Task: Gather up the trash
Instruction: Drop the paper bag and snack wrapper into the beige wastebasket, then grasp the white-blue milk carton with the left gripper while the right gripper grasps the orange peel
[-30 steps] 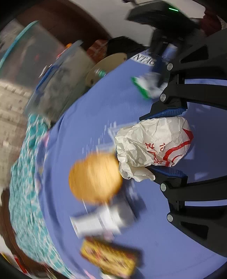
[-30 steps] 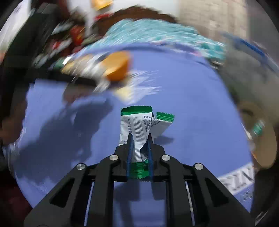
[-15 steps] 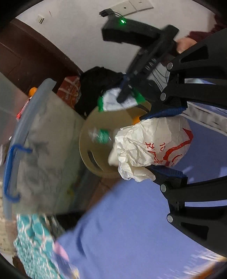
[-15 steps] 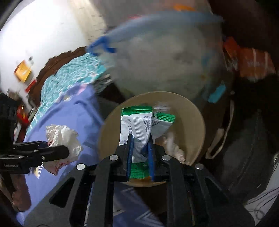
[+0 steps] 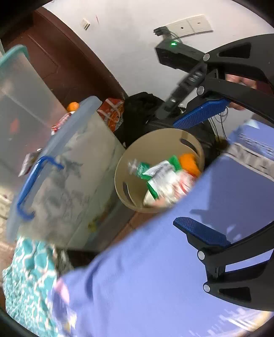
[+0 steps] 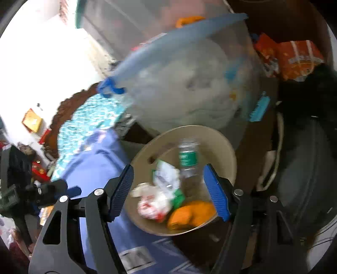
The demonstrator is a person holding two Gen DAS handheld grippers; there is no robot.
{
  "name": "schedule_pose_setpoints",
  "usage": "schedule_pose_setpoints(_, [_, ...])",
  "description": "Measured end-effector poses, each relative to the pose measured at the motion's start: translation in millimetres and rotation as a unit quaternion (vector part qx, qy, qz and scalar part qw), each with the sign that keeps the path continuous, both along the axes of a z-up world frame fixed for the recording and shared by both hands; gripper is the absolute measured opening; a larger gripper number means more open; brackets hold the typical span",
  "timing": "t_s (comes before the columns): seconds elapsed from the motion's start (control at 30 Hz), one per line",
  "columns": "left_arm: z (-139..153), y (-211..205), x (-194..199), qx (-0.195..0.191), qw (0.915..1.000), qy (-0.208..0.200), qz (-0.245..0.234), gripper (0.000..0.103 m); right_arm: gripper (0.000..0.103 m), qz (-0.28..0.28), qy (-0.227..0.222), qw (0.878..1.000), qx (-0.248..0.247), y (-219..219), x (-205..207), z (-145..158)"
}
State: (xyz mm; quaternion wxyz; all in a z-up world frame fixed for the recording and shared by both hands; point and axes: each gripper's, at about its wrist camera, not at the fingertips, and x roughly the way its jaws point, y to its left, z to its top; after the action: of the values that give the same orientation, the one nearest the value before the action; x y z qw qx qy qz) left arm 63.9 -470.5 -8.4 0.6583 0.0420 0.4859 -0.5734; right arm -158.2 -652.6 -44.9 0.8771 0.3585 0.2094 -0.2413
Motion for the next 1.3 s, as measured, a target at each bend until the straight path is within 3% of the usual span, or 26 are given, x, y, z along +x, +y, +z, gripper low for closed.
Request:
schedule_pose_setpoints(0.17, [4.2, 103.9, 9.2, 0.005, 0.9986, -0.026, 0.045, 0.078, 0.063, 0.071, -0.012, 0.997, 0.005, 43.0, 31.5, 14.4])
schedule_pose_setpoints(0.3, [-1.9, 190.9, 28.7, 0.029, 0.992, -0.05, 0.112, 0.074, 0.063, 0.144, 0.0, 0.99, 0.0, 94.2, 75.2, 19.0])
schedule_pose_setpoints(0.43, [1.8, 271.6, 65.1, 0.056, 0.9718, -0.063, 0.22, 0.072, 0.063, 0.214, 0.017, 0.977, 0.003, 148.4, 126.0, 15.3])
schedule_pose_setpoints(0.53, [-3.0, 307.0, 101.1, 0.068, 0.9552, -0.019, 0.287, 0.072, 0.066, 0.275, 0.038, 0.961, -0.01, 202.3, 169.7, 13.0])
schedule_pose_setpoints(0.57, [-5.2, 314.9, 112.8, 0.068, 0.9495, -0.006, 0.306, 0.072, 0.074, 0.302, 0.052, 0.952, -0.02, 225.9, 185.9, 11.3])
schedule_pose_setpoints(0.67, [-8.6, 320.0, 135.3, 0.066, 0.9412, 0.008, 0.331, 0.072, 0.081, 0.349, 0.084, 0.931, -0.062, 279.3, 215.0, 6.3])
schedule_pose_setpoints(0.8, [-16.9, 311.7, 160.8, 0.078, 0.937, 0.007, 0.34, 0.072, 0.083, 0.355, 0.155, 0.905, -0.177, 334.8, 249.4, -4.1])
schedule_pose_setpoints(1.0, [-30.5, 288.2, 177.8, 0.099, 0.9341, 0.006, 0.343, 0.072, 0.084, 0.342, 0.199, 0.892, -0.218, 342.1, 278.6, -19.9])
schedule_pose_setpoints(1.03, [-33.3, 286.7, 180.5, 0.102, 0.9332, 0.008, 0.344, 0.072, 0.073, 0.353, 0.195, 0.892, -0.206, 340.4, 280.2, -21.9])
schedule_pose_setpoints(1.07, [-35.4, 282.2, 184.2, 0.105, 0.9325, 0.011, 0.345, 0.072, 0.045, 0.362, 0.193, 0.891, -0.193, 338.3, 279.3, -23.2])
schedule_pose_setpoints(1.17, [-42.0, 279.0, 189.8, 0.109, 0.9303, 0.023, 0.349, 0.07, 0.037, 0.355, 0.175, 0.9, -0.182, 332.1, 265.4, -17.0])
schedule_pose_setpoints(1.23, [-45.5, 278.6, 188.9, 0.115, 0.9304, 0.024, 0.347, 0.057, 0.036, 0.349, 0.165, 0.908, -0.163, 328.6, 248.6, -15.3])
schedule_pose_setpoints(1.3, [-44.8, 277.2, 182.2, 0.116, 0.9339, 0.012, 0.338, 0.057, 0.035, 0.345, 0.158, 0.912, -0.155, 325.4, 227.1, -13.8])
